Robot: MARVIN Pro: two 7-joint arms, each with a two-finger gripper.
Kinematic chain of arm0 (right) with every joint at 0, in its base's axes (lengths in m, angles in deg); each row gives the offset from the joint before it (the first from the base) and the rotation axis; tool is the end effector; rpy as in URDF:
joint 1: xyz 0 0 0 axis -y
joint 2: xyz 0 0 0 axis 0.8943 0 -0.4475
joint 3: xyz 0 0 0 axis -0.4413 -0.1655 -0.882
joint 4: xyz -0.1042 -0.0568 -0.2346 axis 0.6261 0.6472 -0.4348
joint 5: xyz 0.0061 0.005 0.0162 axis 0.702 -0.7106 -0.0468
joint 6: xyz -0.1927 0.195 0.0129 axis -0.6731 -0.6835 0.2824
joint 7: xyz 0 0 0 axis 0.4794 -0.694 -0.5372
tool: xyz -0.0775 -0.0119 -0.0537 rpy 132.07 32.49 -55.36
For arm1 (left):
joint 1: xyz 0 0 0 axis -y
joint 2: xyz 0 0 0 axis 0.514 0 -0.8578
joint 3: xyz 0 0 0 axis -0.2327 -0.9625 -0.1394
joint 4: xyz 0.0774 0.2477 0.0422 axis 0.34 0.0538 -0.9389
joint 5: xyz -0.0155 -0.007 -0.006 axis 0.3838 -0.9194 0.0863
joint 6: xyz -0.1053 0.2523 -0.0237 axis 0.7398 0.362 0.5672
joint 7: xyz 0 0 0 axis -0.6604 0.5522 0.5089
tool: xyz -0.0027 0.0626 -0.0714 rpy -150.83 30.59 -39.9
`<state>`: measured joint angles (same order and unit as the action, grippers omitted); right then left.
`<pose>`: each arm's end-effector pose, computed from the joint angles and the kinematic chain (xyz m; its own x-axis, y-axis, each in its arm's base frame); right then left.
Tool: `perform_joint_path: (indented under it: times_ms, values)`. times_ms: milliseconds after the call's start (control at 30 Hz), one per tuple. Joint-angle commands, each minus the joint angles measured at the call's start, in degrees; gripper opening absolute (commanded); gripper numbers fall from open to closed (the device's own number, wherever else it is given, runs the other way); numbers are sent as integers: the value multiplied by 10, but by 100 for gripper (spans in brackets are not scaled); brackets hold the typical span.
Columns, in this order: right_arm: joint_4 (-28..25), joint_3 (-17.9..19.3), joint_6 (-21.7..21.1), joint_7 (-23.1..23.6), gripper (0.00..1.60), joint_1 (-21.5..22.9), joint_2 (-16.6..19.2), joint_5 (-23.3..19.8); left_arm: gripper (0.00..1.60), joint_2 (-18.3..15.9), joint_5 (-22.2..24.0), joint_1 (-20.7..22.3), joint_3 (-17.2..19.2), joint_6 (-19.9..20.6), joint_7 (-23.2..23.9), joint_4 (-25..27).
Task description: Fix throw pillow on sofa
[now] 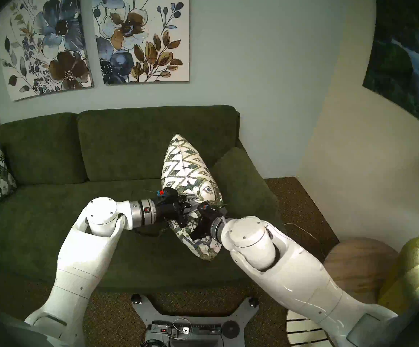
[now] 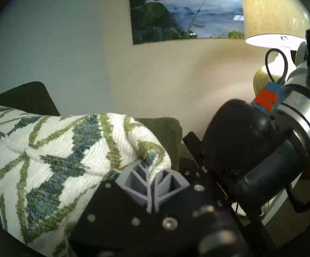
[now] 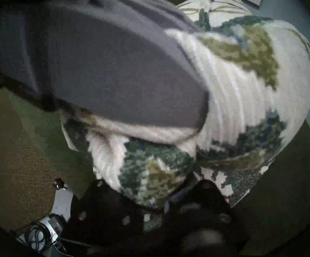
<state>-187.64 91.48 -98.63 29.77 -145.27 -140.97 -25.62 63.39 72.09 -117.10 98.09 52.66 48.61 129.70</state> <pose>0.3193 0.1024 -0.2886 0.3441 0.5193 0.7823 0.6663 -0.7220 0.1862 0.3528 -0.0470 -0.2739 0.0290 -0.2397 0.9704 -0.8909 -0.4465 -0.0837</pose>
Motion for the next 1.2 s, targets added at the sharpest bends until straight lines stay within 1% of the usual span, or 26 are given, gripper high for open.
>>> perform_joint_path:
  times_ms: [0,33,67,267,400,433,467,500,533,567,600,633,667,733,767,833,867,933,1000,1033,1067,1167]
  values:
    - [37,-23,-40,12,0,66,-38,23,160,8,22,11,3,-3,15,17]
    - [37,-23,-40,12,0,66,-38,23,160,8,22,11,3,-3,15,17]
    - [40,-28,-46,15,0,73,-37,24,160,5,24,18,12,-4,15,12]
    - [37,-28,-53,19,0,75,-32,26,160,-17,41,49,50,0,30,-2]
    - [35,-27,-53,22,0,76,-27,26,160,-40,48,68,86,-4,40,-19]
    - [35,-27,-53,22,0,76,-27,26,160,-40,48,68,86,-4,40,-19]
    - [35,-26,-53,23,0,77,-25,26,160,-55,47,80,105,-9,43,-37]
    - [35,-26,-53,24,0,78,-24,26,160,-63,47,87,115,-9,44,-49]
    - [35,-26,-53,24,0,78,-23,25,160,-69,48,91,123,-10,45,-58]
    - [35,-26,-53,24,0,78,-23,25,160,-69,48,91,123,-10,45,-58]
    - [35,-25,-54,25,0,80,-23,25,160,-82,48,102,139,-13,47,-80]
    - [35,-25,-55,26,0,80,-22,25,160,-88,49,111,147,-15,48,-96]
    - [35,-25,-55,26,0,80,-22,25,160,-88,49,111,147,-15,48,-96]
    - [36,-25,-56,27,0,81,-21,25,160,-99,52,120,161,-16,50,-117]
    - [36,-25,-57,28,0,83,-20,24,160,-108,57,136,173,-16,56,-144]
    - [37,-24,-57,28,0,84,-20,24,160,-112,61,135,178,-16,57,-147]
    - [37,-24,-58,28,0,85,-19,24,160,-116,66,146,185,-14,63,-161]
    - [37,-24,-60,29,0,87,-18,25,160,-124,79,153,198,-11,74,-172]
    - [37,-23,-64,29,0,90,-17,25,160,-138,100,166,223,-1,95,-185]
    - [36,-23,-65,28,0,91,-17,25,160,-143,109,166,235,6,102,-186]
    - [36,-23,-65,28,0,91,-17,25,160,-143,109,166,235,6,102,-186]
    - [36,-22,-68,28,0,92,-16,25,160,-162,134,166,270,25,121,-183]
